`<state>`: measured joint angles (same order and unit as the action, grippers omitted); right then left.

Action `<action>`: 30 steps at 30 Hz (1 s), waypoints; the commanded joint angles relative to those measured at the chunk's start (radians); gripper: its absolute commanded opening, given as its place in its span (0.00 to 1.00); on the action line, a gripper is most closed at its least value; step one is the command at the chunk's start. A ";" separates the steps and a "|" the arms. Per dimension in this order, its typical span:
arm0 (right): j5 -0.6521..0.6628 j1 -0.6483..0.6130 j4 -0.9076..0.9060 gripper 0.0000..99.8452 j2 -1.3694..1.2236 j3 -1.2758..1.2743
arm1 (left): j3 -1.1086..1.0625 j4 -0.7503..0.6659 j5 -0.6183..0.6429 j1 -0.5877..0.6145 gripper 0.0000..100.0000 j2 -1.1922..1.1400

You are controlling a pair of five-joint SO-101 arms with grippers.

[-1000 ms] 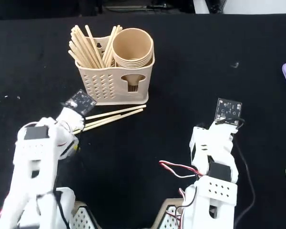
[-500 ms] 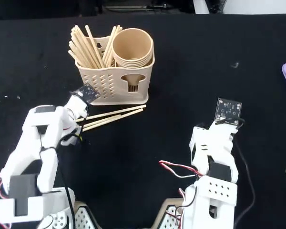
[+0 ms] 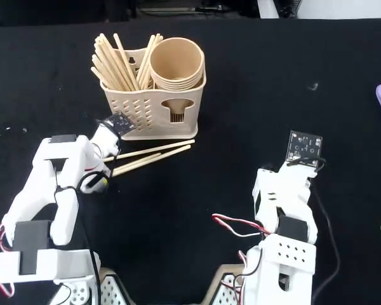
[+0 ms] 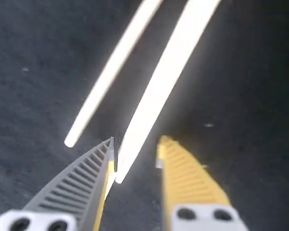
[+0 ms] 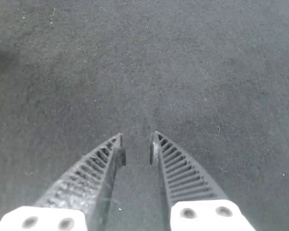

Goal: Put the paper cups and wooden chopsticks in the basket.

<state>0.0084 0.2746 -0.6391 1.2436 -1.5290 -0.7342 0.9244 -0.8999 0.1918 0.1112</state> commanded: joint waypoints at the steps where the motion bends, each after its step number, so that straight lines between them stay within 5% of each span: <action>1: 0.011 -0.017 0.028 0.10 0.024 0.012 | 0.022 0.087 -0.014 -0.038 0.07 0.077; 12: 0.011 -0.017 0.028 0.10 0.024 0.012 | 0.012 0.373 -0.009 -0.217 0.03 0.292; 17: 0.011 -0.017 0.026 0.10 0.024 0.012 | -0.030 0.216 -0.012 -0.151 0.04 0.307; 22: 0.011 -0.017 0.025 0.10 0.024 0.012 | -0.033 0.100 -0.014 -0.047 0.25 0.206; 30: 0.011 -0.017 0.026 0.10 0.024 0.010 | 0.061 -0.005 -0.061 -0.018 0.15 -0.009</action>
<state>0.0084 0.2746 -0.6391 1.2436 -1.5290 -0.7664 0.9383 -0.9352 0.1703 0.1726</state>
